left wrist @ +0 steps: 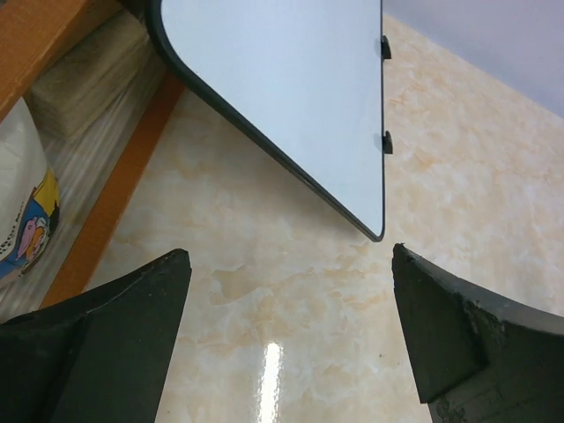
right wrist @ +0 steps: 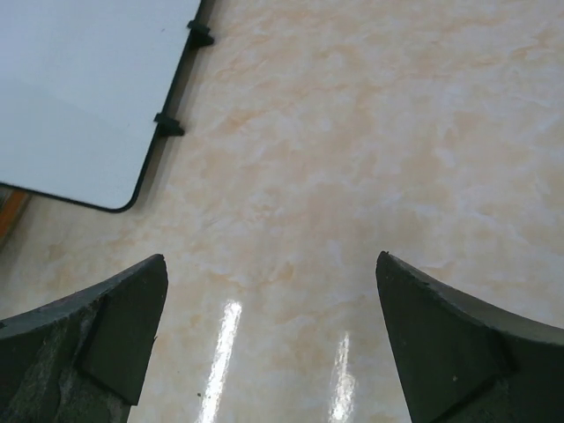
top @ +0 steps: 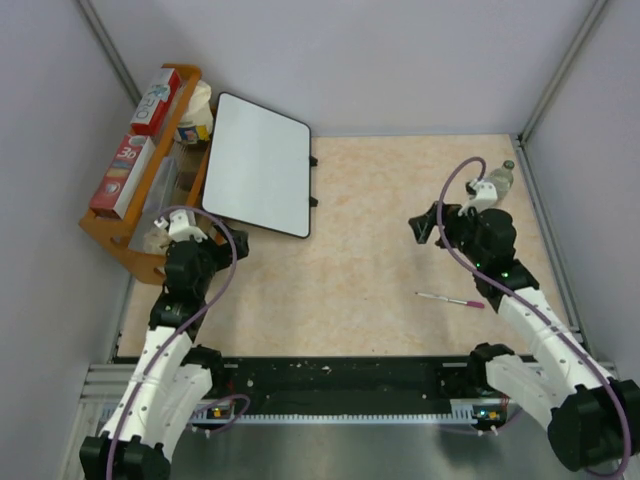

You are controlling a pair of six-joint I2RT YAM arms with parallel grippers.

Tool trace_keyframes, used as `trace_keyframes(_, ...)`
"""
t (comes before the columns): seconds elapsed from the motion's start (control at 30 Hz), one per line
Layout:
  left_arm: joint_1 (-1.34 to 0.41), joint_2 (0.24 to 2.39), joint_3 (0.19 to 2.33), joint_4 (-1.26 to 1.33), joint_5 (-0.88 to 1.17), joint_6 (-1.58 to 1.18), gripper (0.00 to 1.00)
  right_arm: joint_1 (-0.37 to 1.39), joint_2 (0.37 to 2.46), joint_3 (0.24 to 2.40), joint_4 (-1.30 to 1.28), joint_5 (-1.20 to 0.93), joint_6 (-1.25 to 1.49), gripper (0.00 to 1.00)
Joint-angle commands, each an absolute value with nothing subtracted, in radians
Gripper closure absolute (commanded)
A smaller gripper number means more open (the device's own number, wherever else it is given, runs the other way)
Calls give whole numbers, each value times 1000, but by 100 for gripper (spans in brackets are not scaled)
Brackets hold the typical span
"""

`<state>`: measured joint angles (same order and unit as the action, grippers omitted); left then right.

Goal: Write a sentence on the whiteboard
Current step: Adjust the Whiteboard stand at the corner of the board.

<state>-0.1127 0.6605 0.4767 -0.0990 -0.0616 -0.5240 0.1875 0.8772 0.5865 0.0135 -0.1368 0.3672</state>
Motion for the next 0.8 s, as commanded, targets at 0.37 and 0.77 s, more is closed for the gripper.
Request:
trace_keyframes(0.37,-114,669,682,-150,239,-394,2,578,1343,854,216,-104,167,1)
trace_keyframes(0.77,-114,802,828,-153,466,-356,2,577,1946,1388,161,-268,166,7)
